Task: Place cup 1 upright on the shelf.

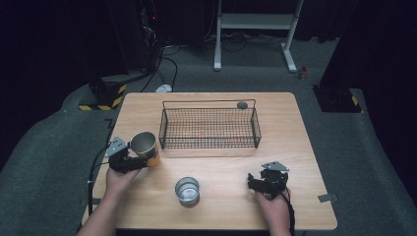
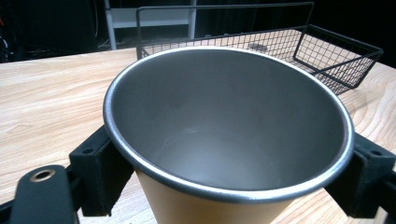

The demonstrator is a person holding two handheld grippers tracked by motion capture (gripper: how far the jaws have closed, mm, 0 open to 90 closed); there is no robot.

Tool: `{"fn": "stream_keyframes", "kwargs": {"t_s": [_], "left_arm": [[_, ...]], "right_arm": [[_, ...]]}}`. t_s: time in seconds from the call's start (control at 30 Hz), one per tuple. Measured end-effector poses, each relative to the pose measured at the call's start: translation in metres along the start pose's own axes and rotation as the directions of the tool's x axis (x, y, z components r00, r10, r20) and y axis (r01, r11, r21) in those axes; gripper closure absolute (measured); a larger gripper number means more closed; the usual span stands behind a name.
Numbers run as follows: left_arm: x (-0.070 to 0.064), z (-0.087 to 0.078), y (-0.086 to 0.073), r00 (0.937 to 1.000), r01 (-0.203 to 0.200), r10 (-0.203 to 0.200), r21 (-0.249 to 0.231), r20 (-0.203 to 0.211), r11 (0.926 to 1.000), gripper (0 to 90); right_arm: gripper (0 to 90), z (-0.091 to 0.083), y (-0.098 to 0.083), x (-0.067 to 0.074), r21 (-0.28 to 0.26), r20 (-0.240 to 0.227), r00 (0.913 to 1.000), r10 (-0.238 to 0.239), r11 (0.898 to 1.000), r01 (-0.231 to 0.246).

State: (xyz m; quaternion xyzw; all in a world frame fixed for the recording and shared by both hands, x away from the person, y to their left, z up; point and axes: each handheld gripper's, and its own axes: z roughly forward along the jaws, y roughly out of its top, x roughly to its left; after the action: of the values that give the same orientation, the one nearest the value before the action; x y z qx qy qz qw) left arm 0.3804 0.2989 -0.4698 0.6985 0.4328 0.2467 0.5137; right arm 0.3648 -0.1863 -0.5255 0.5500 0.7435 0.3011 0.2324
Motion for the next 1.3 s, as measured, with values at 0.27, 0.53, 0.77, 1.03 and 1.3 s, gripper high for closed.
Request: {"fn": "stream_keyframes", "kwargs": {"t_s": [0.27, 0.53, 0.77, 1.03, 1.3], "left_arm": [[-0.007, 0.003, 0.002, 0.9999, -0.014, 0.014, 0.004, 0.006, 0.9999, 14.2], [-0.018, 0.008, 0.013, 0.9988, -0.026, 0.025, 0.011, 0.042, 0.9996, 14.2], [-0.029, 0.013, 0.024, 0.9972, -0.044, 0.044, 0.003, 0.061, 0.999, 14.1], [-0.039, 0.02, 0.038, 0.9947, -0.047, 0.048, -0.01, 0.091, 0.9988, 14.1], [-0.049, 0.03, 0.051, 0.9935, -0.064, 0.065, -0.009, 0.094, 0.9979, 14.1]], "right_arm": [[10.3, 0.0, 0.0, 0.0, 0.0, -0.001, 1.0, -0.001, 1.0, 0.001], [10.6, 0.0, 0.0, 0.0, 0.001, -0.001, 1.0, -0.006, 1.0, 0.006], [10.6, 0.001, 0.001, -0.001, -0.001, -0.004, 0.9999, -0.014, 1.0, 0.014], [10.8, 0.001, 0.001, 0.0, -0.002, -0.007, 0.9998, -0.016, 1.0, 0.016], [10.8, 0.001, 0.001, 0.0, -0.002, -0.012, 0.9998, -0.017, 1.0, 0.017]]}}
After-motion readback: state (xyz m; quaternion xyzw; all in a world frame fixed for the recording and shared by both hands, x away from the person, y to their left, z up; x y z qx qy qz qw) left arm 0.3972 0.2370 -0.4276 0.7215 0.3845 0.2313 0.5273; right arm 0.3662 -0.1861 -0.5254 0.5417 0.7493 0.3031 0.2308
